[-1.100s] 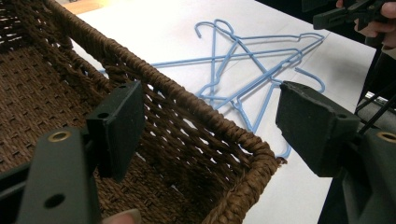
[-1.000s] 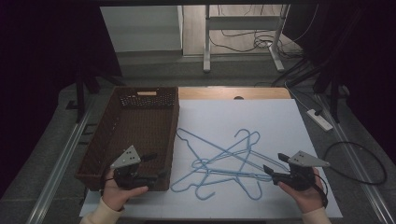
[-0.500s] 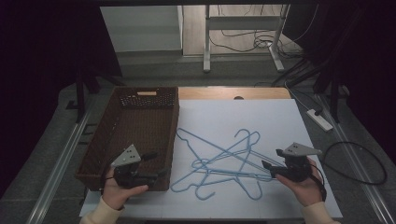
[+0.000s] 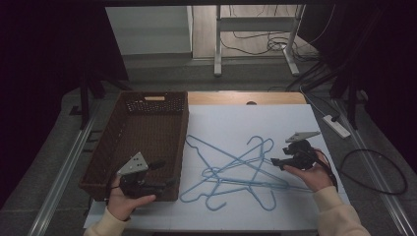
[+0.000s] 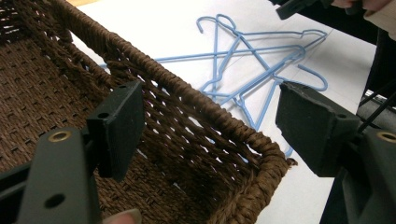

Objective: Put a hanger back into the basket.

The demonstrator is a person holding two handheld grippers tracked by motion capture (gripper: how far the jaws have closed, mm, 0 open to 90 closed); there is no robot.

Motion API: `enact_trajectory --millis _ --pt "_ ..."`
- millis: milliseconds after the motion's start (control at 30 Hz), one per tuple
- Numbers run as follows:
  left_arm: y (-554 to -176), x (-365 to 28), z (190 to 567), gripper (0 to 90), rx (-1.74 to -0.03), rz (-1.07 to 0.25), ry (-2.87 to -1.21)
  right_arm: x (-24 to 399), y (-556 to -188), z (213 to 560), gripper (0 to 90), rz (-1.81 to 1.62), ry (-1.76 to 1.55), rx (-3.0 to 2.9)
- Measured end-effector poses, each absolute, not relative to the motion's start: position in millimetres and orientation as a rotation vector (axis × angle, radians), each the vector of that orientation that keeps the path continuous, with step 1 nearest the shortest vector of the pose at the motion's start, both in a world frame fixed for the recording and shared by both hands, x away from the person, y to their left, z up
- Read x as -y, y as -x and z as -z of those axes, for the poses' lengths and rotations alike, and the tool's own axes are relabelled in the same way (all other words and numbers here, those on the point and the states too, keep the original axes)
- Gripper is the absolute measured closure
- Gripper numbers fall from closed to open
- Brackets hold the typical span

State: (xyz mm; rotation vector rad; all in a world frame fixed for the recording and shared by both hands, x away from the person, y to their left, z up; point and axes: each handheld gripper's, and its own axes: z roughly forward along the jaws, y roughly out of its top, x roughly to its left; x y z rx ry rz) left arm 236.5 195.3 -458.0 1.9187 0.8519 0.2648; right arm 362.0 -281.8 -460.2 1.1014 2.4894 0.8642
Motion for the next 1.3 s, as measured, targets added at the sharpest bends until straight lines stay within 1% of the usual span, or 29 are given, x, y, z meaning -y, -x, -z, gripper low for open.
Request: enact_trajectory --millis 200,267,833,867,900,933,967,1000,1033,1067,1100,1167,1200,1233,1300 --pt "-236 -196 458 24.5 -0.851 -0.267 -1.917 270 -379 465 38.1 -0.78 -1.087 -2.58" --pt "-236 -196 457 24.5 -0.853 -0.268 -1.917 265 -385 469 41.5 -0.75 -1.091 -2.624" --pt "-237 -198 458 24.6 -0.853 -0.271 -1.918 254 -406 487 52.3 -0.59 -1.096 -2.713" --pt "-237 -198 458 24.6 -0.856 -0.271 -1.918 253 -408 488 55.1 -0.57 -1.096 -2.723" --pt "-237 -198 458 24.6 -0.856 -0.271 -1.918 253 -408 488 55.1 -0.57 -1.096 -2.723" --pt "-238 -198 458 24.6 -0.856 -0.271 -1.918 252 -409 489 58.2 -0.555 -1.094 -2.736" --pt "-238 -199 458 24.6 -0.857 -0.271 -1.918 252 -409 489 58.2 -0.555 -1.094 -2.736" --pt "-238 -199 458 24.6 -0.857 -0.272 -1.918 250 -410 491 61.8 -0.525 -1.085 -2.742" --pt "-238 -199 458 24.6 -0.856 -0.272 -1.917 250 -410 491 61.8 -0.525 -1.085 -2.742" --pt "-237 -199 458 24.6 -0.856 -0.272 -1.916 249 -410 493 65.9 -0.503 -1.078 -2.751" --pt "-237 -199 458 24.6 -0.856 -0.272 -1.916 249 -410 493 65.9 -0.503 -1.078 -2.751" --pt "-237 -199 458 24.6 -0.856 -0.273 -1.917 248 -410 494 69.0 -0.486 -1.069 -2.76" --pt "-237 -199 458 24.6 -0.854 -0.273 -1.918 246 -410 493 76.6 -0.486 -1.057 -2.77" --pt "-237 -199 458 24.6 -0.854 -0.273 -1.918 246 -410 493 79.4 -0.478 -1.055 -2.779" --pt "-237 -198 457 24.6 -0.853 -0.274 -1.92 245 -410 493 79.9 -0.469 -1.051 -2.783"
